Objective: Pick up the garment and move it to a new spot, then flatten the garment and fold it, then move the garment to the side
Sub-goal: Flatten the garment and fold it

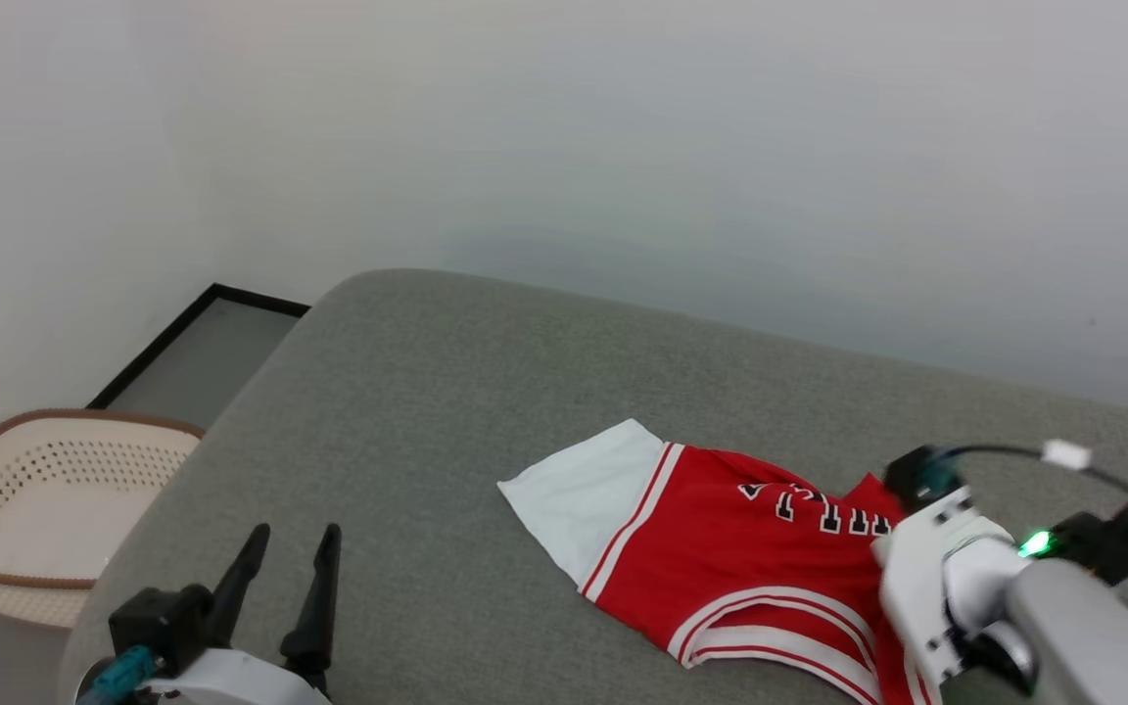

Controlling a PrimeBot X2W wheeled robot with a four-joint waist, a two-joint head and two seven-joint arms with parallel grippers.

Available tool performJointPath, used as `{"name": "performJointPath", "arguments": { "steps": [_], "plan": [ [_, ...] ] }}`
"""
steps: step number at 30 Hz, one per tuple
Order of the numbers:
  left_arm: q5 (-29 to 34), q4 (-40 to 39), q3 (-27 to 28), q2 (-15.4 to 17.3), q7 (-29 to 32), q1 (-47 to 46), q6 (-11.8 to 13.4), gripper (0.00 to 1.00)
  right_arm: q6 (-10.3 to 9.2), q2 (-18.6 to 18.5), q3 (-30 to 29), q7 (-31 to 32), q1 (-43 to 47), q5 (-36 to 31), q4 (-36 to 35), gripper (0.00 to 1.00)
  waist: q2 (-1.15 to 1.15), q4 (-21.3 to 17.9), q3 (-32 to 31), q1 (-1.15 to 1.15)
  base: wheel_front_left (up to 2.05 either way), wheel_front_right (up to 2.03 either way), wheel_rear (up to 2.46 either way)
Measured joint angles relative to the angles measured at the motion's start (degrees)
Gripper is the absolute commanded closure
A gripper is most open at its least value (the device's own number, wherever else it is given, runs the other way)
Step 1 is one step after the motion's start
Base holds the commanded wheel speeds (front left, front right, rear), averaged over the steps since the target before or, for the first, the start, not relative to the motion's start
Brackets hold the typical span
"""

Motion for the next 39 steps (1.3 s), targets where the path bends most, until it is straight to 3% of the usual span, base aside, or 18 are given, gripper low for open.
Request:
{"name": "performJointPath", "arguments": {
  "steps": [4, 8, 15, 19, 25, 34, 35, 36, 37, 38, 39],
  "plan": [
    [0.0, -0.14, 0.41, -0.1, 0.0, 0.02, 0.18, 0.0, 0.0, -1.02, -7.06, -2.49, 1.49, 0.75, -0.86, 1.0, 0.0, -0.63, 0.12, 0.0, 0.0, 0.0, 0.0],
    [-0.01, -0.57, 0.91, -0.2, 0.0, 0.35, 0.26, 0.0, 0.0, -0.09, -17.81, -6.21, 6.53, 0.3, -1.32, 1.0, 0.0, -1.41, 0.22, 0.0, 0.0, 0.0, 0.0],
    [-0.05, -1.23, 1.76, -0.58, 0.0, 1.05, 0.42, 0.0, 0.0, 6.27, -41.38, -14.74, 16.06, -5.46, -1.23, 1.0, 0.0, -3.18, 0.73, 0.0, 0.0, 0.0, 0.0],
    [-0.22, -1.33, 2.0, -0.74, 0.0, 1.09, 0.41, 0.0, 0.0, 10.09, -51.09, -17.24, 18.03, -10.11, -1.33, 1.0, 0.0, -4.52, 1.19, 0.0, 0.0, 0.0, 0.0],
    [-0.04, -0.92, 1.52, -1.11, 0.0, 0.46, 0.07, 0.0, 0.0, 11.9, -54.99, -18.27, 17.19, -15.06, -0.42, 1.0, 0.0, -6.55, 2.19, 0.0, 0.0, 0.0, 0.0],
    [0.55, 1.14, -0.37, -1.68, 0.12, -1.58, -0.68, 0.0, 0.0, 8.65, -52.49, -18.82, 11.63, -19.51, 8.44, 1.0, 0.0, -7.99, 3.88, 0.0, 0.0, 0.0, 0.0],
    [0.6, 1.52, -0.69, -1.69, 0.4, -1.64, -0.86, 0.0, 0.0, 8.53, -52.37, -18.75, 10.94, -19.31, 9.6, 0.83, 0.0, -8.07, 3.91, 0.0, 0.0, 0.0, 0.0],
    [0.59, 1.85, -0.84, -1.76, 0.44, -1.76, -0.96, 0.0, 0.0, 8.14, -51.85, -18.29, 10.35, -19.62, 10.69, 0.56, 0.0, -8.16, 3.92, 0.0, 0.0, 0.0, 0.0],
    [0.57, 2.23, -0.88, -1.78, 0.56, -1.87, -1.02, 0.0, 0.0, 7.73, -51.15, -17.5, 9.73, -20.05, 11.85, 0.15, 0.0, -8.26, 3.88, 0.0, 0.0, 0.0, 0.0],
    [0.57, 2.53, -0.91, -1.76, 0.59, -1.9, -1.02, 0.0, 0.0, 7.44, -50.55, -17.0, 9.22, -20.0, 12.69, 0.0, 0.0, -8.37, 3.83, 0.0, 0.0, 0.0, 0.0],
    [0.57, 2.81, -0.99, -1.77, 0.73, -1.9, -1.0, 0.0, 0.0, 7.22, -50.04, -16.9, 8.65, -19.85, 13.37, 0.0, 0.0, -8.51, 3.75, 0.0, 0.0, 0.0, 0.0]
  ]
}}
